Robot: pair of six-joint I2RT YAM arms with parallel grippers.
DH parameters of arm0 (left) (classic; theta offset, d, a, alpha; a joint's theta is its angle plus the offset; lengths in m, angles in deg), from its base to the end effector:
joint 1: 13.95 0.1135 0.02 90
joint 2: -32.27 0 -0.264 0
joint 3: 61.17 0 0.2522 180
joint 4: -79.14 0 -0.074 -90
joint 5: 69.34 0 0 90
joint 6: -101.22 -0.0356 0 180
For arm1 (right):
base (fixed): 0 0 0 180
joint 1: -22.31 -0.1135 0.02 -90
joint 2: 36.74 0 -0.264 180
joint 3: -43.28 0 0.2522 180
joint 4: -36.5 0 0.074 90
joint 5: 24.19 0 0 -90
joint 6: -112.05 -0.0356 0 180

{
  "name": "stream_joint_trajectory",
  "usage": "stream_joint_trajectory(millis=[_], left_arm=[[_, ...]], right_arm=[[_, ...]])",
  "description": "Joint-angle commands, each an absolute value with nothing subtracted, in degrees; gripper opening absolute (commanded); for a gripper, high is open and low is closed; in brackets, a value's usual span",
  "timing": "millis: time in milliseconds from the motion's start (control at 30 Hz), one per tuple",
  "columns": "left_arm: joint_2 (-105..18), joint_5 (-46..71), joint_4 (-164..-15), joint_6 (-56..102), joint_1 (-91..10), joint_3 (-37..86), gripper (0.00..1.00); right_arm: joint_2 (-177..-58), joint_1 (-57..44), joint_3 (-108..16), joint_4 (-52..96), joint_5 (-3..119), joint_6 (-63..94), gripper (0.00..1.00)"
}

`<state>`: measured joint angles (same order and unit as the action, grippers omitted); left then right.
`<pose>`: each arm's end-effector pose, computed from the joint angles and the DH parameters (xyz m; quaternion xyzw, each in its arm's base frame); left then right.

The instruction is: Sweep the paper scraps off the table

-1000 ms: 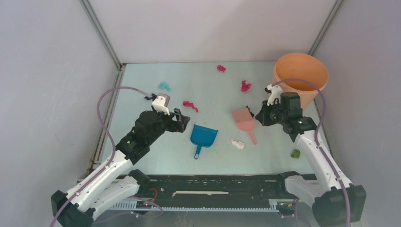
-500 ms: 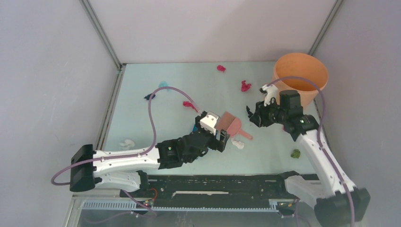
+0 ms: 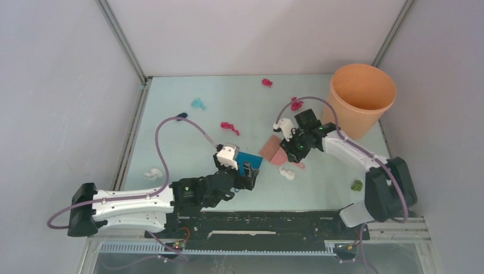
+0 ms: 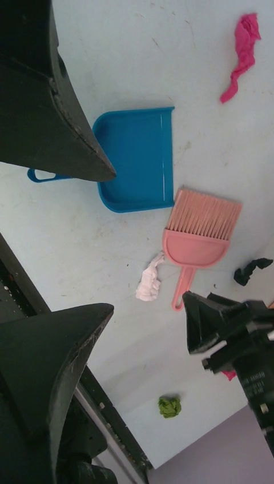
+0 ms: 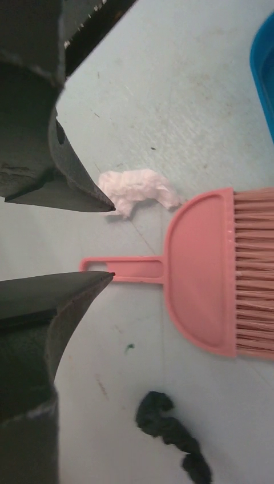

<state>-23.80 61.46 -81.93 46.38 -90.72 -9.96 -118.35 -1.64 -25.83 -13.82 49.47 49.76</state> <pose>0.0721 -0.2052 0.2705 0.1009 0.8016 -0.2608 0.5285 0.2492 0.1216 0.2239 -0.4493 0.8515 0.1304 0.2370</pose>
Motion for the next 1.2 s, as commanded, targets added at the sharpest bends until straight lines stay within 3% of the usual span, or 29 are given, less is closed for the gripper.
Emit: stream_joint_trajectory(millis=[0, 300, 600, 1100, 1167], left_arm=[[-19.5, 66.2, -78.7, 52.1, -91.1, -10.7, 0.85], [-10.7, 67.8, -74.4, 56.3, -91.0, -13.3, 0.84], [-5.3, 70.0, -71.9, 56.9, -91.0, -15.2, 0.84], [-4.9, 70.0, -71.8, 57.1, -91.0, -15.6, 0.84], [-4.7, 70.2, -71.9, 57.0, -91.1, -15.7, 0.84]], right_arm=[[-125.8, -4.2, -33.7, -8.6, 53.3, 51.1, 0.50], [-143.1, -6.3, -49.2, -10.0, 51.5, 48.2, 0.65], [-143.1, -10.8, -50.6, -16.3, 49.6, 45.7, 0.56], [-148.8, -18.1, -46.6, -14.1, 61.6, 42.9, 0.47], [-150.4, -18.5, -46.6, -13.6, 62.9, 42.4, 0.43]])
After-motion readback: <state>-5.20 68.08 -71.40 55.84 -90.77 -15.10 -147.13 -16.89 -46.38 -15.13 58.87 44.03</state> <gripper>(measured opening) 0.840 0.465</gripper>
